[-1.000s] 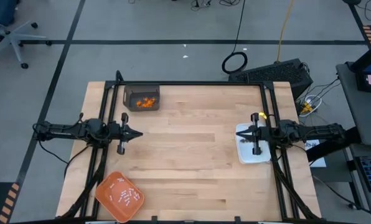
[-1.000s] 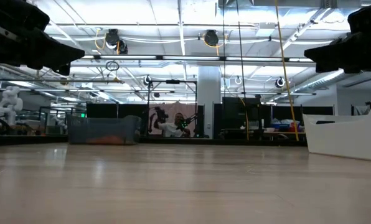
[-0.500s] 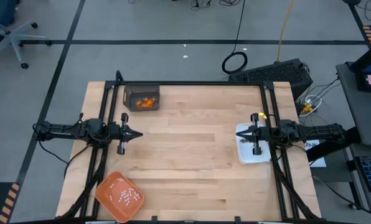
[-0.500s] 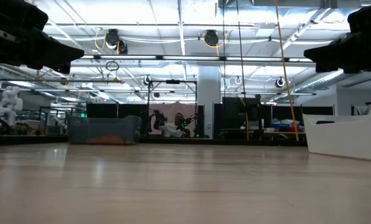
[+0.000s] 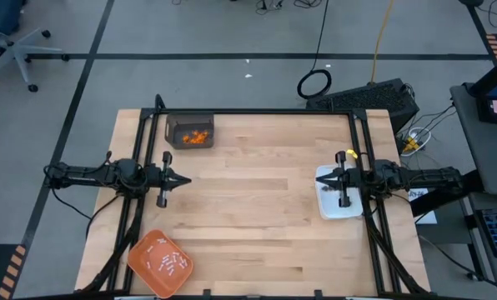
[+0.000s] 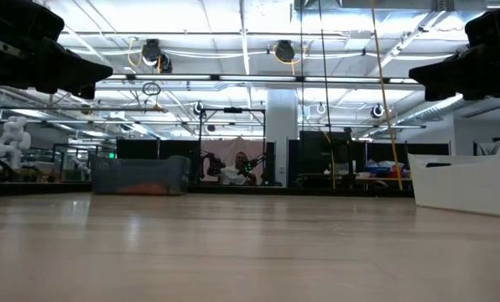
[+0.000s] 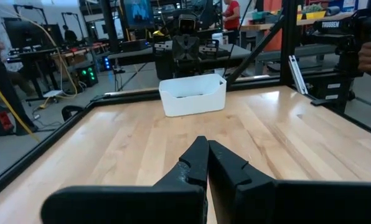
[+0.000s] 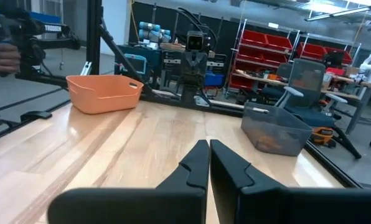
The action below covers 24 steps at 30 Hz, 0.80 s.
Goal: Sort Halloween decoration
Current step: Return to Home Position
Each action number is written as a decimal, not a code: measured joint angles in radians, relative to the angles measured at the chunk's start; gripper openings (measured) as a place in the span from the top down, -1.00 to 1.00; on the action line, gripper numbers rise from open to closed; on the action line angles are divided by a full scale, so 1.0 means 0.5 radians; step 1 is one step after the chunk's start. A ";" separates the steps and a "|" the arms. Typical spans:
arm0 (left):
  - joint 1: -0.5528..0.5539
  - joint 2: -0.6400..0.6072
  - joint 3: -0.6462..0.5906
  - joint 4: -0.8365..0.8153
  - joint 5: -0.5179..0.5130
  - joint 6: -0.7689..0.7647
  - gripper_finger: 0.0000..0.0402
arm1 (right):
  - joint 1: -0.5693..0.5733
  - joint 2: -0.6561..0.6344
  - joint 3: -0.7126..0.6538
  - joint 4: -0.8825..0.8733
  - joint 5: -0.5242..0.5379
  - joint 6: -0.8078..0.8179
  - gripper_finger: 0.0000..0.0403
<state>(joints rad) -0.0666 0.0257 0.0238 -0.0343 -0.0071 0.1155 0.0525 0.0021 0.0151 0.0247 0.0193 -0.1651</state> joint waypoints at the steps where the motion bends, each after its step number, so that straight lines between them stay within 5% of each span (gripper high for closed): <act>1: 0.000 0.000 0.000 -0.001 0.000 0.006 0.95 | 0.000 0.000 0.000 -0.005 0.001 0.000 1.00; 24: 0.020 0.010 -0.037 0.088 0.012 0.150 0.95 | 0.000 0.002 0.000 0.011 0.010 -0.007 1.00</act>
<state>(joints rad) -0.0567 0.0307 0.0055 0.0097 -0.0010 0.1906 0.0525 0.0032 0.0151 0.0299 0.0242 -0.1684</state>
